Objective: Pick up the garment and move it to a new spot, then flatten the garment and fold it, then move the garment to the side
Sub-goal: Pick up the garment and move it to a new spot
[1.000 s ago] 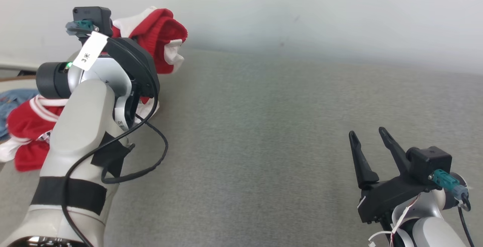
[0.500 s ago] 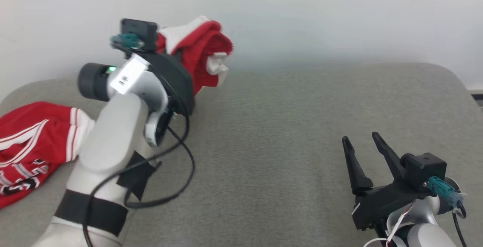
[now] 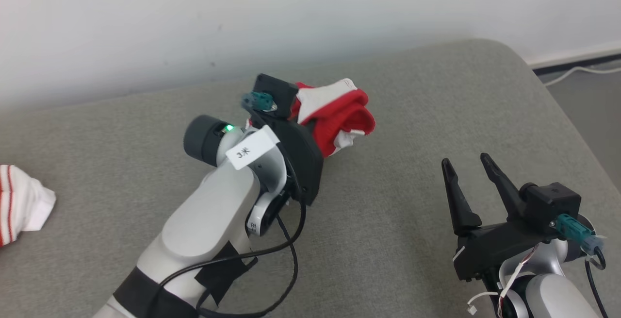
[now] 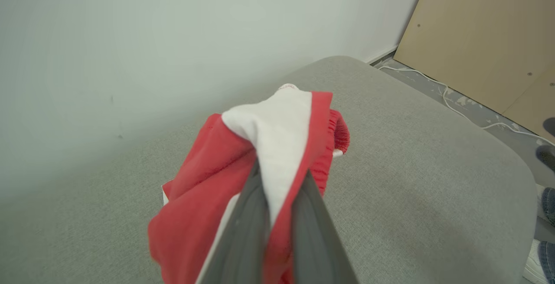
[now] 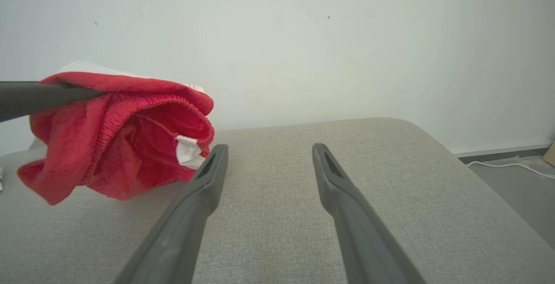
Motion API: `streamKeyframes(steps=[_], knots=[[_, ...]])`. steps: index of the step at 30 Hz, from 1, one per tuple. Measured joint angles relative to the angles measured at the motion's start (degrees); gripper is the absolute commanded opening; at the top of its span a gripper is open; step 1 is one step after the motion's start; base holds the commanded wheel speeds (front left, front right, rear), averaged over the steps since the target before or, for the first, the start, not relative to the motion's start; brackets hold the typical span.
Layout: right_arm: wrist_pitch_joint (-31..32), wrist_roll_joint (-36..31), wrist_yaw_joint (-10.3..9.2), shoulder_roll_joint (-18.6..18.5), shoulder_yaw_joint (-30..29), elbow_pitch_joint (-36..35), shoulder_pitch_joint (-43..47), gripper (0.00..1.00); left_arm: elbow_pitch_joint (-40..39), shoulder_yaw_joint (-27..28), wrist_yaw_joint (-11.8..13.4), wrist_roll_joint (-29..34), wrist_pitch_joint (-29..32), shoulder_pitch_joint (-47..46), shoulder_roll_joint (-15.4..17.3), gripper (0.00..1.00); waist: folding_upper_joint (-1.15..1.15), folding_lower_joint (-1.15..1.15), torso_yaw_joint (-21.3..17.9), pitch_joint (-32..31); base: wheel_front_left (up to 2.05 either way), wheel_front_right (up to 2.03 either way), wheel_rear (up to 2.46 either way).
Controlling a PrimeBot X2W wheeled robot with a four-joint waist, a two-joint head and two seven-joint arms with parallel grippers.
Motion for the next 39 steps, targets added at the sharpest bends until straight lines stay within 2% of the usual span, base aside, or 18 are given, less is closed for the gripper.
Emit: streamKeyframes(steps=[1,2,3,4,7,16,23,26,30,34,39], knots=[[0.0,0.1,0.0,0.0,-0.1,0.1,-0.2,1.0,0.1,-0.9,0.0,-0.6,0.4,0.0,0.0,0.02,0.0,0.0,-0.5,0.4,0.0,0.0,0.0],[-0.4,0.2,0.0,0.0,-0.4,0.2,-0.2,1.0,0.2,-2.1,0.0,-1.9,0.9,0.0,0.0,0.36,0.0,0.0,-0.9,0.9,0.0,0.0,0.0],[-0.5,0.2,0.0,0.0,-0.7,0.3,-0.2,1.0,0.3,-3.3,-0.1,-2.9,1.5,0.0,0.1,0.36,0.0,0.01,-1.2,1.3,0.0,0.0,0.0],[-0.5,0.2,0.0,-0.1,-1.0,0.3,-0.2,1.0,0.2,-4.4,-0.2,-3.6,2.2,0.0,0.1,1.0,0.01,0.01,-1.5,1.7,0.0,0.0,0.0],[-1.0,0.2,-0.01,-0.3,-1.8,0.3,-0.1,1.0,0.3,-6.8,-0.2,-5.5,4.2,0.0,0.2,1.0,0.01,0.01,-1.9,2.8,0.0,0.0,0.0],[-1.5,0.3,-0.01,-0.3,-2.6,1.3,-0.1,1.0,1.2,-6.8,-0.7,-9.4,5.2,-1.6,0.2,1.0,0.01,0.01,0.1,3.3,0.0,0.0,0.0],[-2.5,0.6,-0.01,-0.3,-2.8,2.3,-0.1,1.0,1.6,-2.1,-0.2,-9.7,-1.4,-2.1,0.5,1.0,0.0,0.01,3.1,2.1,0.0,0.0,0.0],[-3.8,1.2,0.01,0.0,-3.2,2.4,-0.2,1.0,-0.3,-0.1,0.6,-8.9,-5.8,-1.6,2.6,1.0,0.0,0.0,3.8,1.1,0.0,0.0,0.0],[-6.4,2.6,0.59,1.3,-3.7,3.2,-1.2,1.0,-4.2,2.8,1.7,-7.7,-12.2,2.1,8.3,1.0,0.0,0.0,4.5,-0.4,0.0,0.0,0.0],[-8.9,4.6,1.13,1.9,-5.3,4.4,-0.5,1.0,-8.3,5.0,2.4,-5.9,-17.7,9.7,12.7,1.0,0.0,0.0,5.1,-2.1,0.0,0.0,0.0],[-11.1,5.6,1.6,2.6,-5.8,6.0,1.9,1.0,-14.0,9.2,2.9,-5.5,-24.3,20.8,16.0,1.0,0.0,-0.01,6.0,-4.1,0.0,0.0,0.0]])
